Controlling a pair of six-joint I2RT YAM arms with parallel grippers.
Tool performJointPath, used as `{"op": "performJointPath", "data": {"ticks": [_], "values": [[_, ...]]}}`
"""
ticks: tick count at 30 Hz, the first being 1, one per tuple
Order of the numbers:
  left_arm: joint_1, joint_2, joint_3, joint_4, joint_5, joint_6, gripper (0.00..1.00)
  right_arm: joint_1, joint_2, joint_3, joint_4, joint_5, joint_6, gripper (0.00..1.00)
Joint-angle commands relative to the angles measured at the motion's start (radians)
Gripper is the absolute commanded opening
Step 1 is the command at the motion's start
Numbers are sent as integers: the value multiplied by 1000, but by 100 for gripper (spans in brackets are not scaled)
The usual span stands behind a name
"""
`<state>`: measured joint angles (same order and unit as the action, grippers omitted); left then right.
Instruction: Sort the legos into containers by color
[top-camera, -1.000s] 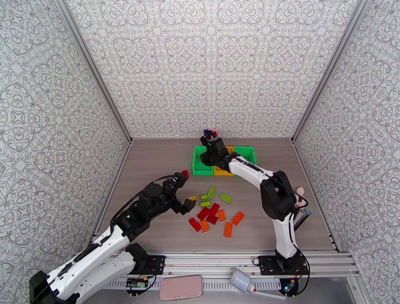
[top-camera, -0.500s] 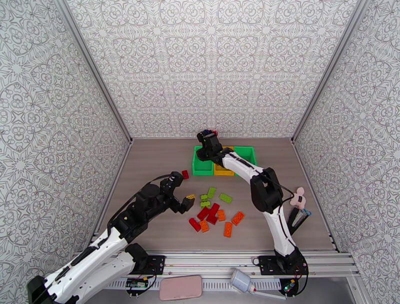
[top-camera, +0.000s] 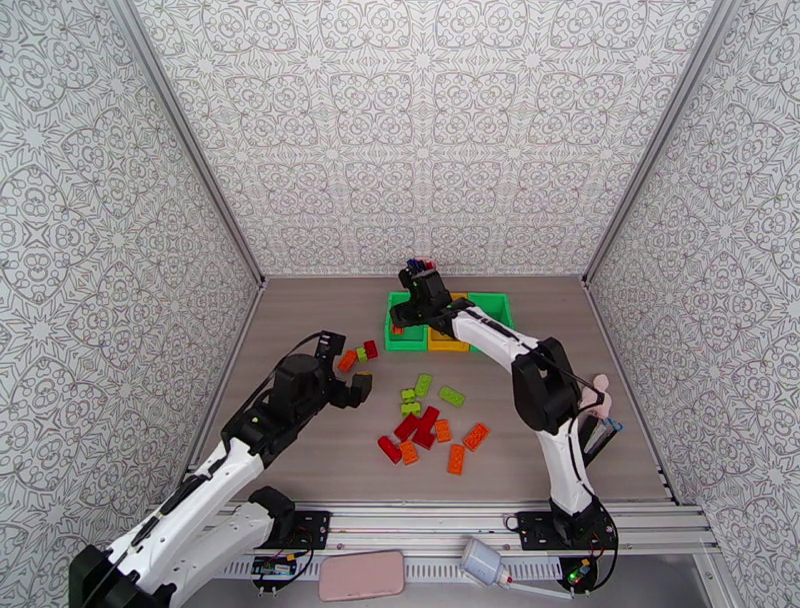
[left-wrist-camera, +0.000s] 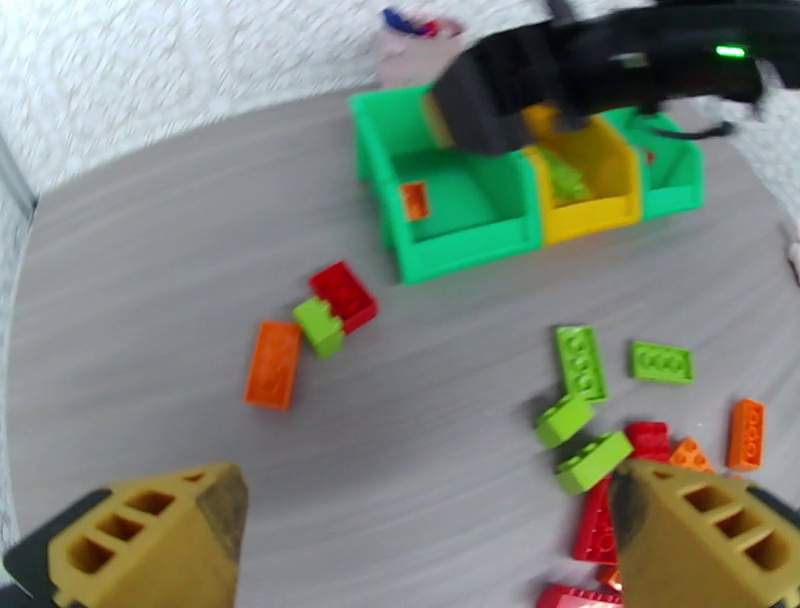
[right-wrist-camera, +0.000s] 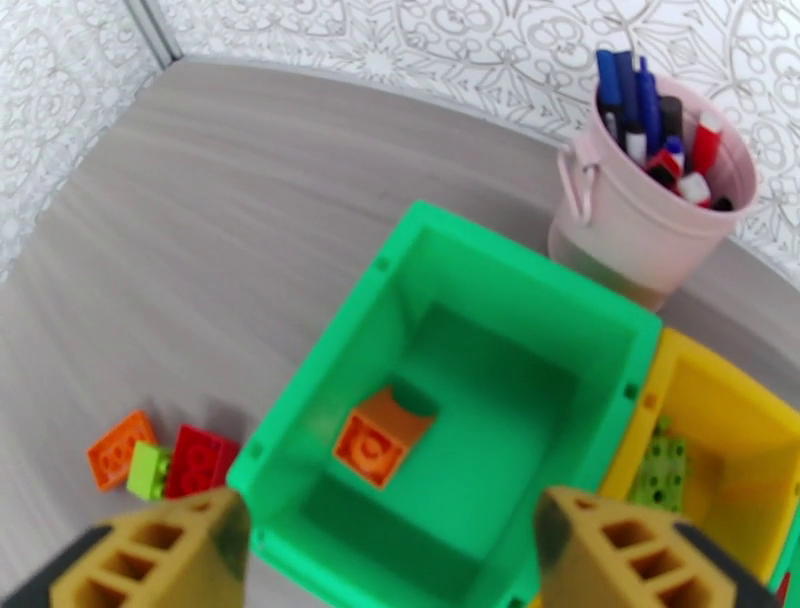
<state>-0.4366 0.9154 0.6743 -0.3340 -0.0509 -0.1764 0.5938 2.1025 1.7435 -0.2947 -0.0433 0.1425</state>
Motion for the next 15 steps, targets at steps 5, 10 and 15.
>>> {"op": "performJointPath", "data": {"ticks": [5,10,15], "values": [[107,216,137,-167,-38,-17,100,3,-268,-283,164,-146,-45,91],[159,396,223,-257,-78,5,100,29,-400,-426,202,-200,-92,93],[193,541,307,-278,-20,37,98,69,-498,-496,184,-237,-130,94]]}}
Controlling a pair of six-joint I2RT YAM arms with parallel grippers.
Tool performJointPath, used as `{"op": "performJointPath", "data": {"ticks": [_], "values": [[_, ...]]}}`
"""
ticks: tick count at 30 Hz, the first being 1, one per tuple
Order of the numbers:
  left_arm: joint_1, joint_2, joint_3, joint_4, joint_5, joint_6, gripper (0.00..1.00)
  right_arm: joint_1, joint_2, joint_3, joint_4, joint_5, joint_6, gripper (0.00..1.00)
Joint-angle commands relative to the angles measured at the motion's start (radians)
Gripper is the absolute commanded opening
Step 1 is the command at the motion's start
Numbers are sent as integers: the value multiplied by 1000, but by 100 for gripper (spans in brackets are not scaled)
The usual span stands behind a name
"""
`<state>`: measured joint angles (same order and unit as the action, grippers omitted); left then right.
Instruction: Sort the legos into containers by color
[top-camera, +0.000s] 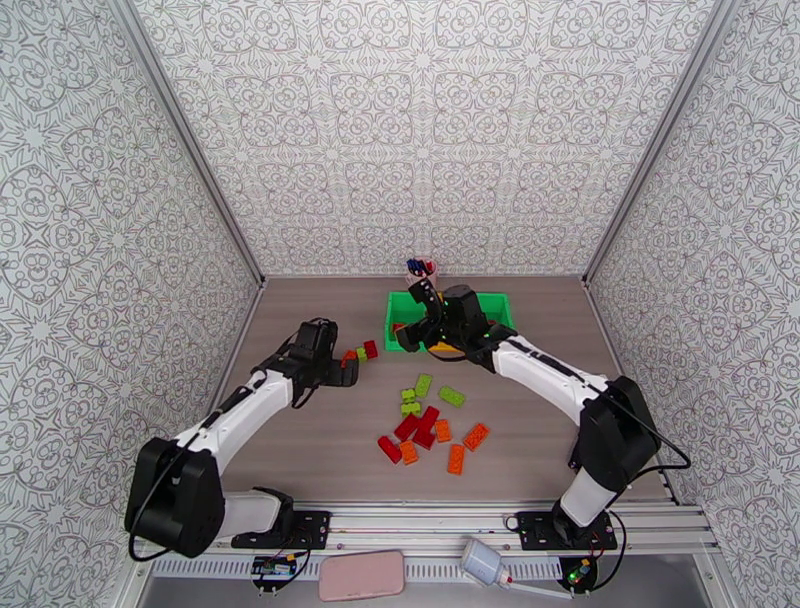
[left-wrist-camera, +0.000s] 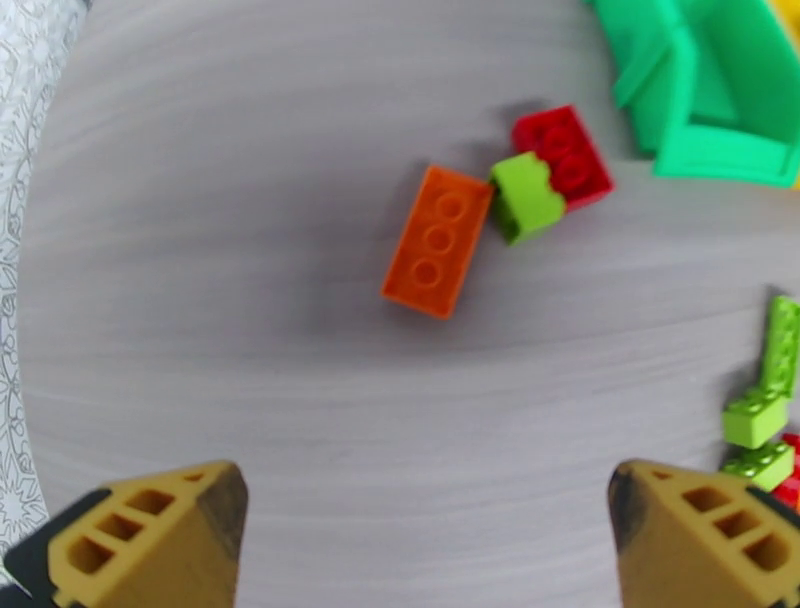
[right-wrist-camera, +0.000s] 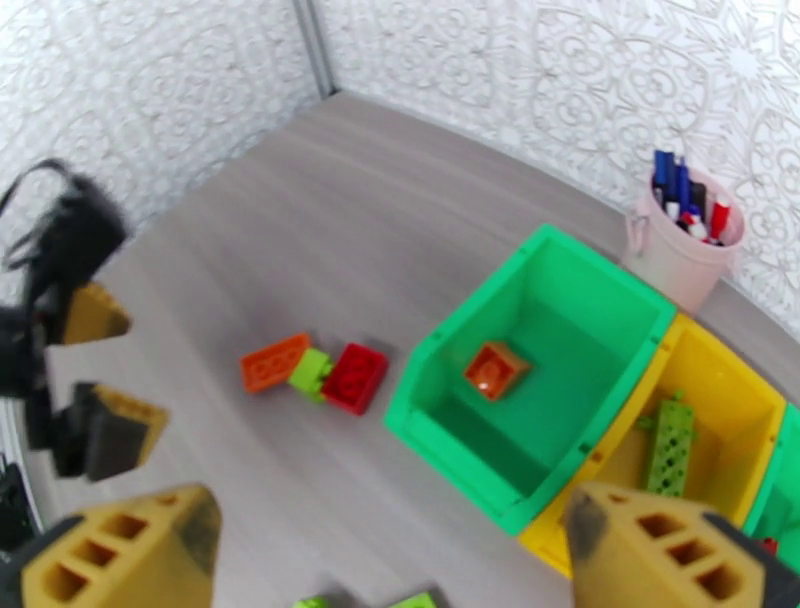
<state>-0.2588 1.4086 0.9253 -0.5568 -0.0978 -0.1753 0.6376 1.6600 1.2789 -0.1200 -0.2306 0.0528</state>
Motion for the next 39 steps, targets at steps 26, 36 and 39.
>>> {"op": "performJointPath", "data": {"ticks": [26,36,39], "values": [[81,513,407,-149,125,104,68,98,-169,-124,-15,-12,-62,96],[67,603,477,-193,127,142,67,98,-177,-129,-29,25,-70,96],[62,620,487,-192,132,135,66,98,-173,-127,-30,26,-70,97]]}}
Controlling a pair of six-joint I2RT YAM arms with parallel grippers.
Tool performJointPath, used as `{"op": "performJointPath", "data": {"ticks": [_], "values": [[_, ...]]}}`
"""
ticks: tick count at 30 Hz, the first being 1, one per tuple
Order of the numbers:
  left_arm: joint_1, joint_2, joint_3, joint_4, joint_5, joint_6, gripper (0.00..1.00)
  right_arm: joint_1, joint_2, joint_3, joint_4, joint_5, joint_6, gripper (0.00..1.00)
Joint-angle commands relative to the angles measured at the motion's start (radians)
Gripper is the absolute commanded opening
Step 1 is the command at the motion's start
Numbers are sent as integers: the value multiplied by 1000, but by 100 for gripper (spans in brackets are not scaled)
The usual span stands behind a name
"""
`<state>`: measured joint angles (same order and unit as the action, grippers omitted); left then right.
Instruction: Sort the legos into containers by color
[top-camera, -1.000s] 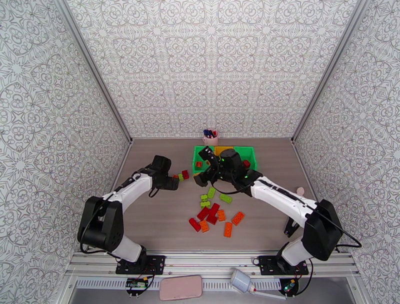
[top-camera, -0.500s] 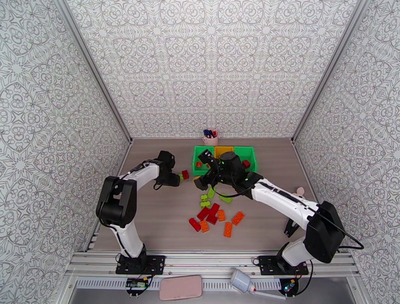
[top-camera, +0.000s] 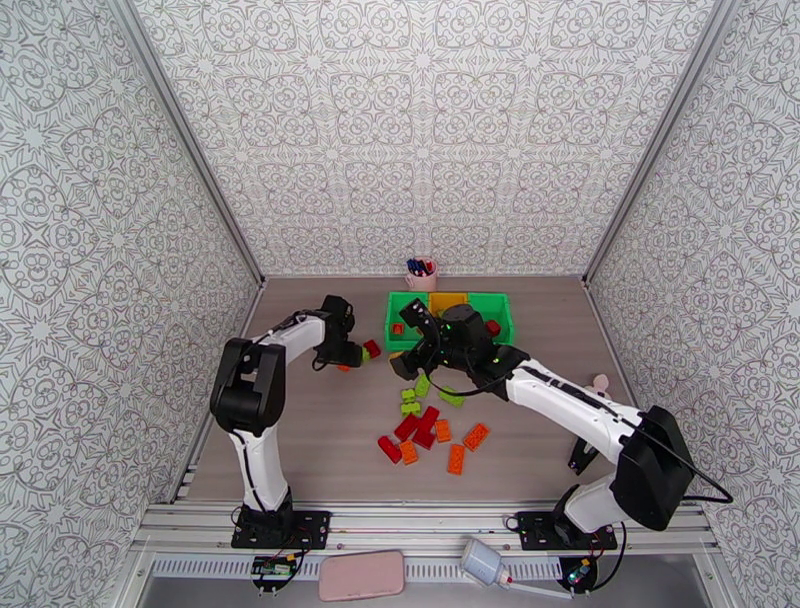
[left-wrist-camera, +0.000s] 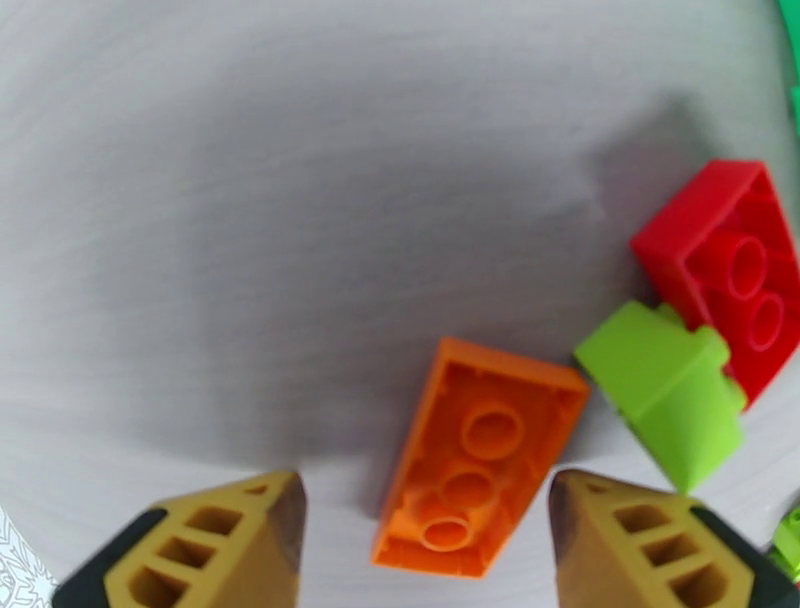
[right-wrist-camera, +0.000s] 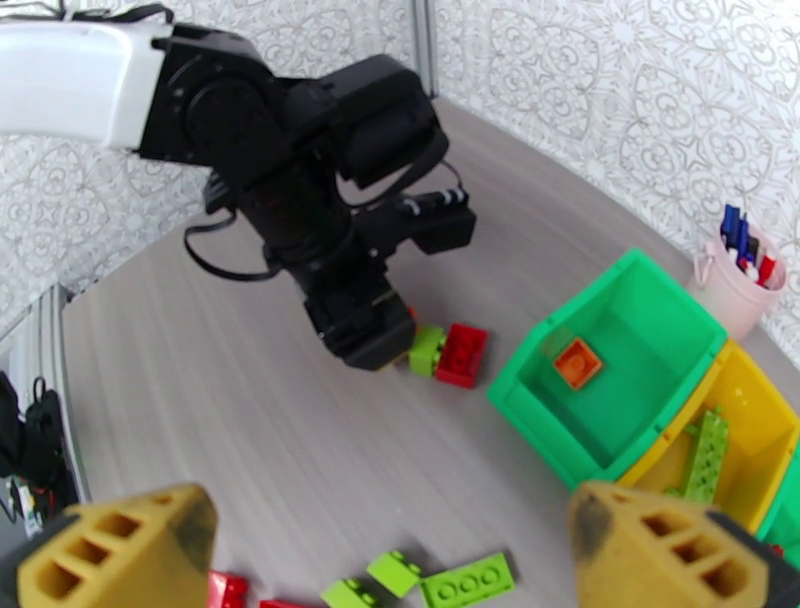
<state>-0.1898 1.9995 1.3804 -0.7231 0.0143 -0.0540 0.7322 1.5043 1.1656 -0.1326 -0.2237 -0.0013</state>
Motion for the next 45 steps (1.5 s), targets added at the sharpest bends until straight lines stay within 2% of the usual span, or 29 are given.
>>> {"op": "performJointPath", "data": {"ticks": [1,10,13,23,29,32,37,45], "values": [[-9,34,38,-25,20,13,65,4,-16,-11,-17,18,-16,97],[-10,39,31,-14,35,9,44,4,-19,-8,-22,23,-25,97],[-7,7,-8,7,35,-1,41,3,-24,-10,-22,27,-25,96],[-7,-242,-193,180,62,-80,42,4,-62,-48,46,31,-13,97],[-45,-340,-225,289,100,-152,41,4,-102,-99,123,81,24,96],[-70,-337,-203,291,65,-160,44,3,-119,-111,126,100,26,96],[-77,-263,-142,190,-59,-122,48,2,-139,-127,113,108,23,96],[-56,-204,-159,166,-84,-124,51,3,-133,-131,106,107,20,96]]}}
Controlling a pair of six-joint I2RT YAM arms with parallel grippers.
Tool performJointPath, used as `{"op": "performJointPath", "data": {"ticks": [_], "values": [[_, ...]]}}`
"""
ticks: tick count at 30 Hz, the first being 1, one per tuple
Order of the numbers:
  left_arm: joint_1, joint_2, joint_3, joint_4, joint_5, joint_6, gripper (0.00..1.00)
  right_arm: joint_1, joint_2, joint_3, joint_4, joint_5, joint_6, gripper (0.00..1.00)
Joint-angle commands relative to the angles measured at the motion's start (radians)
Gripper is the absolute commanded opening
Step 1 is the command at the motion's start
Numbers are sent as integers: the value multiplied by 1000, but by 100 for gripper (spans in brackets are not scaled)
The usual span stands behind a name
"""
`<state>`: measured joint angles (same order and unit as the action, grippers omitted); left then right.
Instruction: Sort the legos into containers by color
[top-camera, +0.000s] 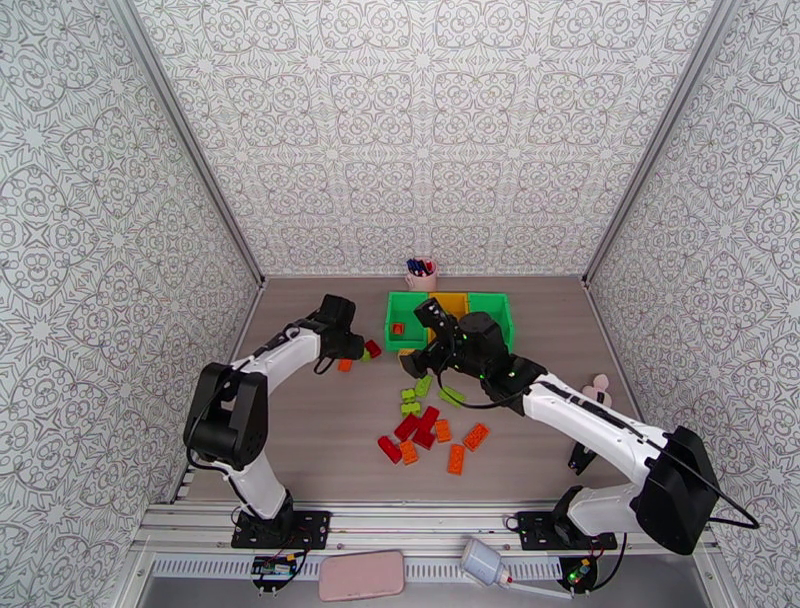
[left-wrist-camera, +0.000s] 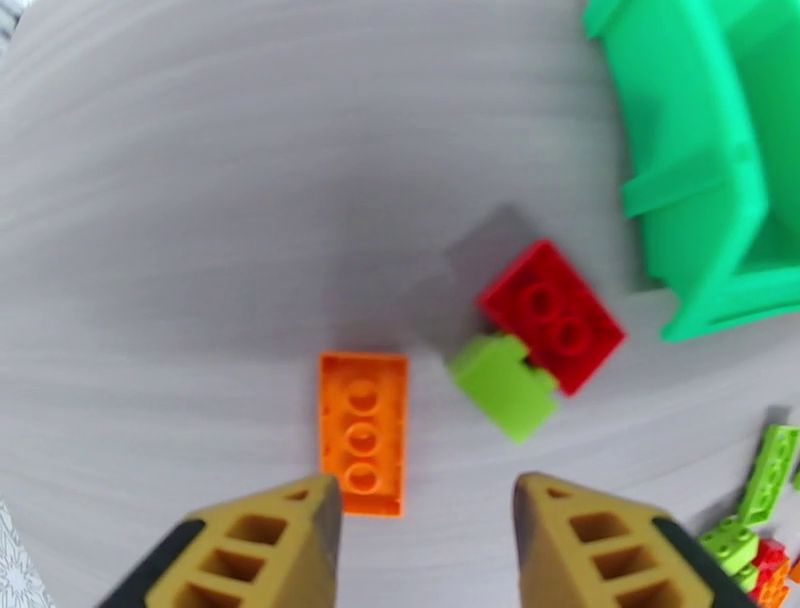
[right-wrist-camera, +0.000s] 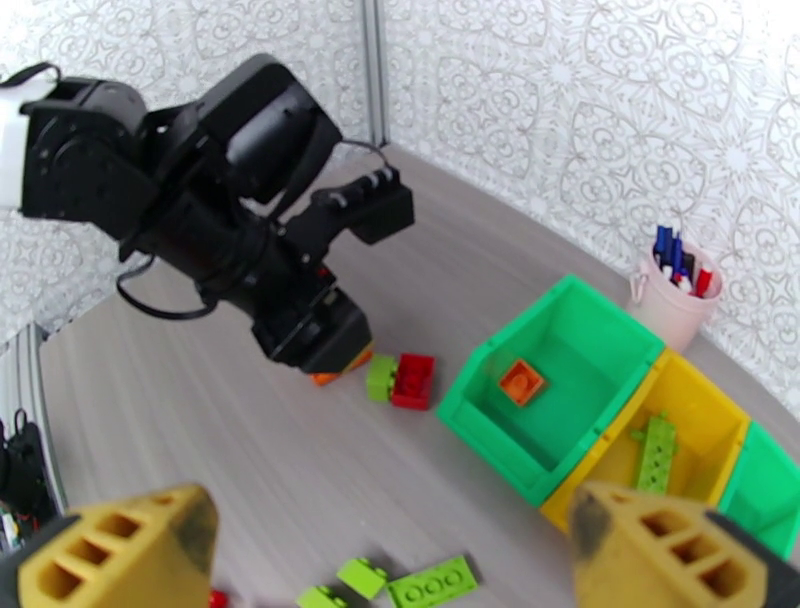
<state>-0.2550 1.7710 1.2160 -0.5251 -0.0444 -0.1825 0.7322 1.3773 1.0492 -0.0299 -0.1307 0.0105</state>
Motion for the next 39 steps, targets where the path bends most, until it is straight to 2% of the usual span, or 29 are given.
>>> {"op": "performJointPath", "data": {"ticks": [1,13,28,33,39], "values": [[10,35,6,-31,-23,3,51,3,-3,-12,4,9,8,96],[30,137,44,-50,-32,2,54,3,-3,-12,-8,9,5,96],[23,206,99,-114,-47,-11,51,3,-18,-16,-9,17,5,96],[19,225,117,-131,-47,-12,45,2,-25,-18,-10,23,3,96],[15,177,94,-101,-60,-13,32,2,-32,-20,-19,31,5,96]]}}
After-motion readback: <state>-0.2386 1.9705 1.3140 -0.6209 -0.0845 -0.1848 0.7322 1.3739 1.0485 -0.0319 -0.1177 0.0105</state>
